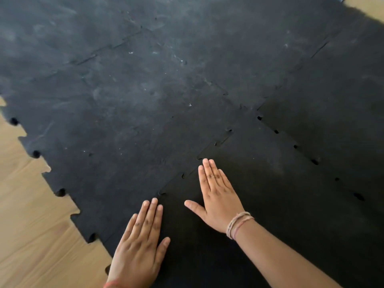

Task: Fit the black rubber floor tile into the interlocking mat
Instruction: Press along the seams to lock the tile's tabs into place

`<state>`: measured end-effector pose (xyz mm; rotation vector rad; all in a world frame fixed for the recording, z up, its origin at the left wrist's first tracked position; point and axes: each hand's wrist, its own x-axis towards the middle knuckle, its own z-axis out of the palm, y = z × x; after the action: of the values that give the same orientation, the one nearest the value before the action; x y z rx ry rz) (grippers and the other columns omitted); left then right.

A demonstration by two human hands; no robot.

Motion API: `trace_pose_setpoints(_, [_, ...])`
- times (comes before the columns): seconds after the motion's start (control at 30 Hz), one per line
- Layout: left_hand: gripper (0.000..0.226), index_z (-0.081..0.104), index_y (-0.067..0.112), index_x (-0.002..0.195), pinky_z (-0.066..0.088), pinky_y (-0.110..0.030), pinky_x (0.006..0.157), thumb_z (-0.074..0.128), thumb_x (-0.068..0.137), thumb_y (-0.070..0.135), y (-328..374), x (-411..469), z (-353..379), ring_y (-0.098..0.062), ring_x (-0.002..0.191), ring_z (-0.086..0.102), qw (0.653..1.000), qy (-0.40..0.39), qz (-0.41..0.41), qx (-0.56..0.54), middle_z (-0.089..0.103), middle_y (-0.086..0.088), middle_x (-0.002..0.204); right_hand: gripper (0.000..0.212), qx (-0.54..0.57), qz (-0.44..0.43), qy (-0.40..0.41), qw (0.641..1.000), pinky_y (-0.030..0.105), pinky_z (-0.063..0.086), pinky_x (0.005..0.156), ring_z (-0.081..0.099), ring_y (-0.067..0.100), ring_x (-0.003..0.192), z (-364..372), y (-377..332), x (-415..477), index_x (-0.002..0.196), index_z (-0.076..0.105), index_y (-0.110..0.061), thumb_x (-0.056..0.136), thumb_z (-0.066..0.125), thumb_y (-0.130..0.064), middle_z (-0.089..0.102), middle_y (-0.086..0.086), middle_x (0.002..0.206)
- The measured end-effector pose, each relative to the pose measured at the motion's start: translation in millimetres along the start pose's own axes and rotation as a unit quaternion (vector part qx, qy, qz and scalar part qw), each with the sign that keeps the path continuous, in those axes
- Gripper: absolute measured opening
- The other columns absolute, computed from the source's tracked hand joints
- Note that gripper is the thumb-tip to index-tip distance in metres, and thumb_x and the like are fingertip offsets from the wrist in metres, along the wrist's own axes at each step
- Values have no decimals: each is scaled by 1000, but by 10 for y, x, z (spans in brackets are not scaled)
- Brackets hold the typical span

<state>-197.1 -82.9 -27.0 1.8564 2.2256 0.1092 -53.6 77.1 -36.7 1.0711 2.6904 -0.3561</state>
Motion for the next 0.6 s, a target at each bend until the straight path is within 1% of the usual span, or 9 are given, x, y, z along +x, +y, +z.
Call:
trace_pose_setpoints(0.07, [64, 15, 5, 139, 2, -29, 108, 3, 92, 48, -22, -1, 16, -12, 139, -13, 1000, 0, -2, 2, -10, 0, 154, 85, 6, -6, 0, 1000, 34, -10, 113, -26, 20, 136, -5, 23, 5, 134, -27, -13, 77, -2, -71, -29, 6, 147])
trace_pose_setpoints(0.1, [65, 13, 4, 139, 3, -30, 108, 4, 93, 48, -18, 45, 30, -13, 139, -11, 1000, 1, 4, -4, -8, -2, 155, 83, 10, -8, 4, 1000, 32, -11, 112, -26, 19, 136, -3, 50, 9, 135, -26, -14, 77, -2, -70, -27, 5, 148])
trace_pose_setpoints(0.2, [66, 32, 3, 134, 5, -33, 108, 5, 94, 46, 168, 396, -6, -17, 139, 3, 998, -35, 41, -15, 29, -12, 147, 80, 12, 8, 26, 1000, 29, -12, 110, -25, 15, 136, -25, 180, 60, 137, -21, -18, 78, -3, -69, -21, 1, 151])
trace_pose_setpoints(0.23, [65, 29, 5, 136, 1, -35, 110, 4, 94, 46, 279, 568, -35, -19, 140, 3, 998, -31, 58, 4, 28, -13, 147, 80, 11, 25, 36, 999, 29, -11, 111, -24, 15, 136, -58, 251, 113, 139, -18, -19, 79, -2, -69, -19, 2, 152])
trace_pose_setpoints(0.3, [61, -3, 9, 139, -18, -38, 111, 3, 92, 48, 474, 967, -7, -20, 137, -18, 994, 30, 103, 23, -6, -9, 151, 83, 15, 77, 50, 996, 30, -9, 111, -19, 16, 139, -182, 459, 278, 143, -12, -16, 81, 4, -68, -15, 3, 154])
trace_pose_setpoints(0.33, [60, -16, 11, 136, -22, -34, 109, 5, 93, 48, 529, 1162, 11, -18, 132, -29, 994, 18, 104, 4, -22, -5, 147, 84, 10, 106, 49, 993, 31, -8, 112, -17, 16, 140, -265, 588, 372, 143, -10, -14, 82, 9, -68, -13, 5, 155])
trace_pose_setpoints(0.37, [60, -22, 13, 134, -22, -30, 107, 7, 94, 47, 570, 1347, 27, -16, 129, -33, 995, 0, 99, -9, -29, -2, 143, 88, -3, 128, 41, 991, 31, -8, 112, -16, 17, 140, -347, 717, 457, 143, -10, -11, 81, 13, -69, -13, 6, 155])
trace_pose_setpoints(0.47, [60, -25, 14, 132, -20, -30, 107, 6, 93, 48, 617, 1659, 77, -16, 129, -34, 995, 12, 99, -10, -33, -1, 139, 105, -44, 131, 8, 990, 30, -10, 109, -19, 18, 139, -479, 991, 607, 142, -14, -9, 69, 14, -81, -18, 7, 153])
trace_pose_setpoints(0.6, [62, -33, 15, 129, -26, -32, 103, -12, 83, 50, 616, 1669, 165, -18, 127, -39, 994, 15, 107, -1, -42, -2, 136, 116, -50, 104, 13, 993, 31, -11, 108, -21, 16, 137, -441, 1038, 649, 141, -15, -9, 54, -3, -85, -20, 8, 152])
